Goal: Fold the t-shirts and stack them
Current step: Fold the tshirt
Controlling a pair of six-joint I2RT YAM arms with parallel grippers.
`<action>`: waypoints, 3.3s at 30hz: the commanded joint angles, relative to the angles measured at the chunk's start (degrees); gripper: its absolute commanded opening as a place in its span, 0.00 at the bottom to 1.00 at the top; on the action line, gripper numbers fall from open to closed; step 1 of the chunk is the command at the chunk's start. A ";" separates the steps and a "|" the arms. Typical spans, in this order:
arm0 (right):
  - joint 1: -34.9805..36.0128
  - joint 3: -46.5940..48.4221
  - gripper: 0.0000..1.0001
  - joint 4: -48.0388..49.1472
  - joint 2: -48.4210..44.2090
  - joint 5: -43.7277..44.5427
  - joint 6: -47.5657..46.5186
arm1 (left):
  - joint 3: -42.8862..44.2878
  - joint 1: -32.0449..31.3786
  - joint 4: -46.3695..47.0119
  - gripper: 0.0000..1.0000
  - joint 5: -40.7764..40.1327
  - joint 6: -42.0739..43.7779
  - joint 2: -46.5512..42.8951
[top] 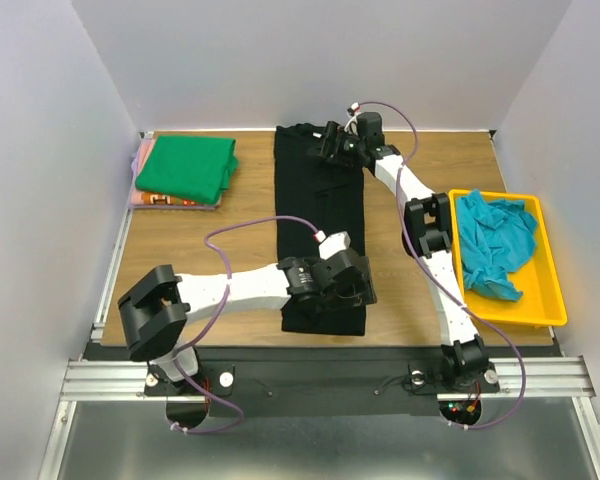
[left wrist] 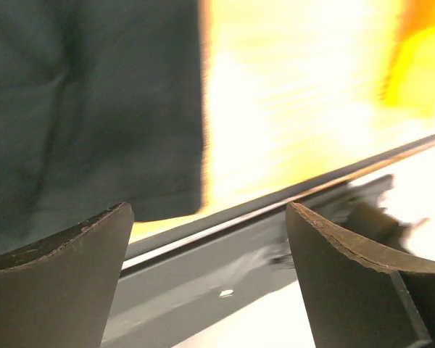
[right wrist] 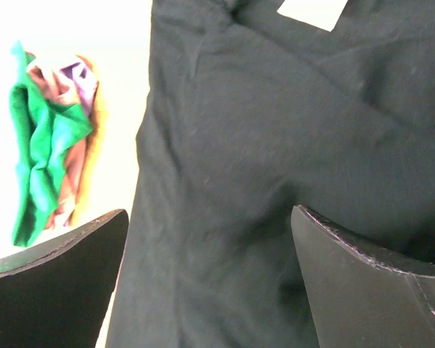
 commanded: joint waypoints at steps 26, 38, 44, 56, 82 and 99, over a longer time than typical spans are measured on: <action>37.72 -83.52 1.00 -4.15 -67.83 40.85 -2.07 | -29.56 15.80 -19.86 0.98 -22.92 -10.08 -44.02; 43.27 -76.74 0.94 -3.52 -57.44 41.20 -3.58 | -27.35 24.52 -19.06 0.98 -23.10 -1.70 -43.41; 44.86 -79.90 0.56 -4.40 -58.67 44.90 -1.99 | -27.44 24.96 -18.18 0.98 -22.39 -0.20 -41.21; 45.21 -86.40 0.28 -6.78 -64.64 45.77 1.69 | -26.91 25.49 -17.92 0.98 -22.13 0.77 -39.80; 45.21 -110.49 0.36 -9.41 -92.84 37.78 20.60 | -27.17 25.75 -14.05 0.98 -12.03 7.35 -35.59; 45.12 -110.22 0.92 -26.98 -104.46 44.81 24.63 | -27.09 5.99 -3.33 0.98 2.04 3.84 -26.98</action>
